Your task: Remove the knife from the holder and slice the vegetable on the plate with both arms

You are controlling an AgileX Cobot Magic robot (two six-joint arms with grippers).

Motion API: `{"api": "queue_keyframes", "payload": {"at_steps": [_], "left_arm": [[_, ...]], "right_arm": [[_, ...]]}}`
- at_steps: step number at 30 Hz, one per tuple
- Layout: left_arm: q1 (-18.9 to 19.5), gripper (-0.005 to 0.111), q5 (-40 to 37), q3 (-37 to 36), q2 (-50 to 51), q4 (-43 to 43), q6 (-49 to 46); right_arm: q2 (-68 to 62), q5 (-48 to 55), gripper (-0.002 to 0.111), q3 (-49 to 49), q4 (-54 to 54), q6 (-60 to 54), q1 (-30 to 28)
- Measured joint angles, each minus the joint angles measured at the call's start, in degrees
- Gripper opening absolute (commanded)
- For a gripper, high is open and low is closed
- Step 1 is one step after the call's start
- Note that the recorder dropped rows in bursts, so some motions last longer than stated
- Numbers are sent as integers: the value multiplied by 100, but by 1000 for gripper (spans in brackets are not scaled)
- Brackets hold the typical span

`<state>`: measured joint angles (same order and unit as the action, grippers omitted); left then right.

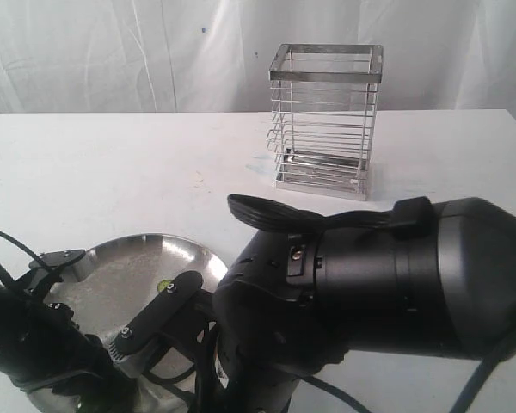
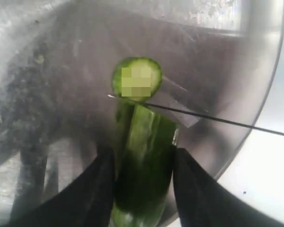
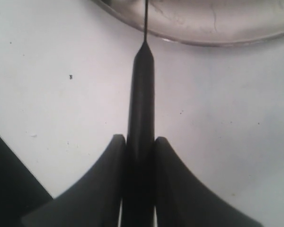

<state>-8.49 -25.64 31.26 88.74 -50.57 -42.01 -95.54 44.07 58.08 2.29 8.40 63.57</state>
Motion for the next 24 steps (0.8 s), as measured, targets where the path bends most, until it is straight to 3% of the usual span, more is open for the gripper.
{"api": "queue_keyframes", "payload": {"at_steps": [6,12,24], "left_arm": [[0,38,23,0,0,-99,0],[0,31,42,0,0,-110,0],[0,31,56,0,0,-131,0]], "right_arm": [[0,12,0,0,-97,0,0],[0,12,0,0,-173,0,0],[-27,162,0,0,-839,423,8]]}}
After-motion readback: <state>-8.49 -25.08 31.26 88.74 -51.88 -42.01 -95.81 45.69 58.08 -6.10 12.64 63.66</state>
